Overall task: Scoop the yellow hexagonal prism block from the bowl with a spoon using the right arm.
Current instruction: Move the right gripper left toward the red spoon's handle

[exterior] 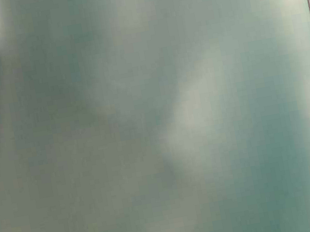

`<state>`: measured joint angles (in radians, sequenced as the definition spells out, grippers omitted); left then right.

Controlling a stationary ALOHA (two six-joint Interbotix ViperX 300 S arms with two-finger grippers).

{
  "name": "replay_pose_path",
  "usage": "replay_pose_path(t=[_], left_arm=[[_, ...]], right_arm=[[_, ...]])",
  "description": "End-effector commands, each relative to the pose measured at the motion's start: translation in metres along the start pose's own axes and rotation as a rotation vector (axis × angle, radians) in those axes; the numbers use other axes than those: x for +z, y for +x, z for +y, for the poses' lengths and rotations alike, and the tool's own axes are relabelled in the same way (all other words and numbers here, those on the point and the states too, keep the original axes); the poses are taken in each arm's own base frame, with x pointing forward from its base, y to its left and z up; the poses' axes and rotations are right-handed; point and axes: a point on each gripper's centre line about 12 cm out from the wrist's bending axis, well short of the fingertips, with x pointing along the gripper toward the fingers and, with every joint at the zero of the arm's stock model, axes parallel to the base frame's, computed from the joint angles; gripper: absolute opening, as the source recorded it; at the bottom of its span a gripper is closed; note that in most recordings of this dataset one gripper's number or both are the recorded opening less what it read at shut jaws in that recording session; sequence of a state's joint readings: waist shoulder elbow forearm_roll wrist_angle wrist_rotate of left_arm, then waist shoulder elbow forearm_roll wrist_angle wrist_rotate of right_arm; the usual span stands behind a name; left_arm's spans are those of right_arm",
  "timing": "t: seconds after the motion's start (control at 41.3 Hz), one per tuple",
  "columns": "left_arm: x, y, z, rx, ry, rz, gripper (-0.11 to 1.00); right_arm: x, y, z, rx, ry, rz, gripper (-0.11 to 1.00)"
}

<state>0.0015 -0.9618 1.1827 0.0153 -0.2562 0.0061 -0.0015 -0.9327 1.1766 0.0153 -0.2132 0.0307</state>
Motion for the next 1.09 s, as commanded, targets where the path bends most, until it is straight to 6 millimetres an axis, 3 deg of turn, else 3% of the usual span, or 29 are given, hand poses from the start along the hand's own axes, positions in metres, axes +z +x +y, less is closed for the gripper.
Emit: replay_pose_path(t=[0.0, 0.411, 0.798, 1.065], left_arm=[[0.007, 0.003, 0.0, 0.001, 0.017, -0.015, 0.0], [0.006, 0.003, 0.002, 0.01, 0.046, -0.013, 0.0], [0.006, 0.004, 0.003, 0.012, 0.046, -0.018, 0.0], [0.002, 0.007, 0.002, 0.01, 0.045, -0.003, 0.0]], right_arm=[[-0.002, 0.003, 0.0, 0.0, 0.004, 0.017, 0.6], [-0.058, 0.023, 0.014, 0.051, 0.055, 0.091, 0.59], [-0.121, 0.026, 0.031, 0.035, 0.133, 0.097, 0.59], [-0.152, 0.026, 0.048, 0.038, 0.108, 0.134, 0.58]])
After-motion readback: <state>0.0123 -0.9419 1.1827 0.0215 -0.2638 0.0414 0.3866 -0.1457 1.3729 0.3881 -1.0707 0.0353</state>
